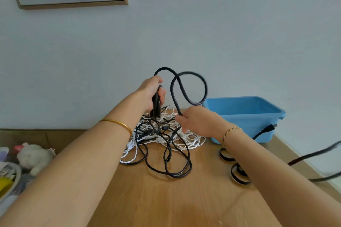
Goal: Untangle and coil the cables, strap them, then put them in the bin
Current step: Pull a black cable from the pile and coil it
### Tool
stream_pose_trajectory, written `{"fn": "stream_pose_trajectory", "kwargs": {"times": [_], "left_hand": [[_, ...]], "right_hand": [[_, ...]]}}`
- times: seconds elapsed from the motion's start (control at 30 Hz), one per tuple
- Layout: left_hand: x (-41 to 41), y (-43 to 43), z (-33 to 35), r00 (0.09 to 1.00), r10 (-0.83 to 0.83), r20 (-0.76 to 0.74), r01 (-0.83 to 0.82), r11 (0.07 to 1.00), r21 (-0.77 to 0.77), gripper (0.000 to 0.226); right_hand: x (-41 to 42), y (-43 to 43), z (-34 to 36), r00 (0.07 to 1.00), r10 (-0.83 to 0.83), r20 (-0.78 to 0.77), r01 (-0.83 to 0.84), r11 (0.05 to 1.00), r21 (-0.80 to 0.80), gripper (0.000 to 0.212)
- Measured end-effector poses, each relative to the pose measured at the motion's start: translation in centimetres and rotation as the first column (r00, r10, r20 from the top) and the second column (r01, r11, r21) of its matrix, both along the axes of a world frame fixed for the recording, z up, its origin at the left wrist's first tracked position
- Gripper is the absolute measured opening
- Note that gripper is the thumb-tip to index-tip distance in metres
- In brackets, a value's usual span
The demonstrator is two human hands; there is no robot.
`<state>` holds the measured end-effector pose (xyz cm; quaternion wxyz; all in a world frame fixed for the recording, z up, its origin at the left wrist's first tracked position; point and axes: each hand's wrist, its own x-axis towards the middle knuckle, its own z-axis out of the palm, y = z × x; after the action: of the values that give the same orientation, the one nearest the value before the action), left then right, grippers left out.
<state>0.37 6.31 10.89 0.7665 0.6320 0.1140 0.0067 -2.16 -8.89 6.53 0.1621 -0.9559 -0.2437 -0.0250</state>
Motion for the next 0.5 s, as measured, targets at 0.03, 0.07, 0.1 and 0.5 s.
{"fn": "stream_pose_trajectory", "kwargs": {"times": [0.03, 0.07, 0.1, 0.5], "left_hand": [[0.1, 0.2, 0.0, 1.0, 0.025, 0.005, -0.025, 1.0, -0.001, 0.024], [0.2, 0.4, 0.0, 0.999, 0.043, 0.004, -0.043, 0.999, -0.004, 0.024], [0.2, 0.6, -0.1, 0.999, 0.054, -0.002, -0.054, 0.998, -0.012, 0.024], [0.1, 2.0, -1.7, 0.997, 0.081, 0.016, -0.075, 0.801, 0.594, 0.025]], "right_hand": [[0.1, -0.1, -0.2, 0.999, -0.003, -0.052, -0.002, 0.996, -0.089, 0.039], [0.0, -0.2, -0.4, 0.993, -0.027, -0.113, 0.008, 0.987, -0.161, 0.034], [0.0, -0.3, -0.6, 0.985, -0.046, -0.164, 0.009, 0.976, -0.218, 0.029], [1.0, -1.0, -1.1, 0.933, 0.143, -0.33, 0.052, 0.855, 0.517, 0.044]]}}
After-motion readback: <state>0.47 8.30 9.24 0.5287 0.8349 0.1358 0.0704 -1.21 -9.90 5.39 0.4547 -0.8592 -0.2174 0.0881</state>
